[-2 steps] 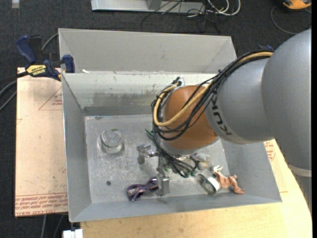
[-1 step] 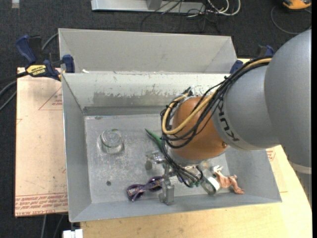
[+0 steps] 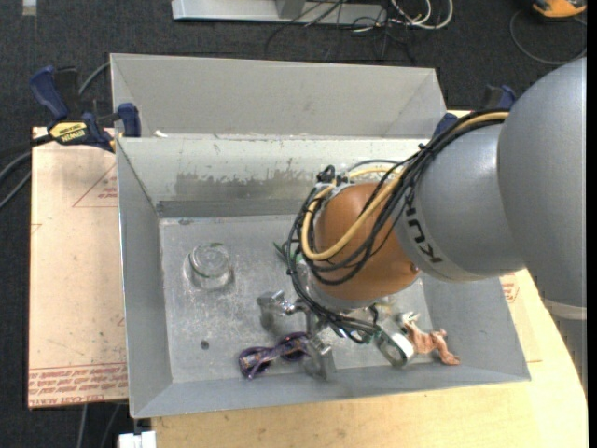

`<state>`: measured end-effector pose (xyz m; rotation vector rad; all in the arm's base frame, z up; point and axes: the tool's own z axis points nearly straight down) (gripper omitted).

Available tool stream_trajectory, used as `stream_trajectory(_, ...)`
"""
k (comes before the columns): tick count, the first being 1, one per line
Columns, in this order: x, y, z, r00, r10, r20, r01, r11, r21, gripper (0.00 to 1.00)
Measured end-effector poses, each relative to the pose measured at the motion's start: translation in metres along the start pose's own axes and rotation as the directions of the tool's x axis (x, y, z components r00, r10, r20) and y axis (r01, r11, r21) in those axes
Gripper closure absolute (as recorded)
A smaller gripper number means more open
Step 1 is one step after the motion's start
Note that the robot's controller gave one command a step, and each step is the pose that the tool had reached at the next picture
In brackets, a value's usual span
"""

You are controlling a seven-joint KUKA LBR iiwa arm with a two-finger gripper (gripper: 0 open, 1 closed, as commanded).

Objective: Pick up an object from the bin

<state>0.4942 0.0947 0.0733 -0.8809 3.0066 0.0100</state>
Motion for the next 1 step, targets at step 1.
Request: stream_trajectory(1, -0.0022, 0.0118, 0.0030, 0.962, 0.274, 0.001, -0.274, 0.962, 0.000, 1.00)
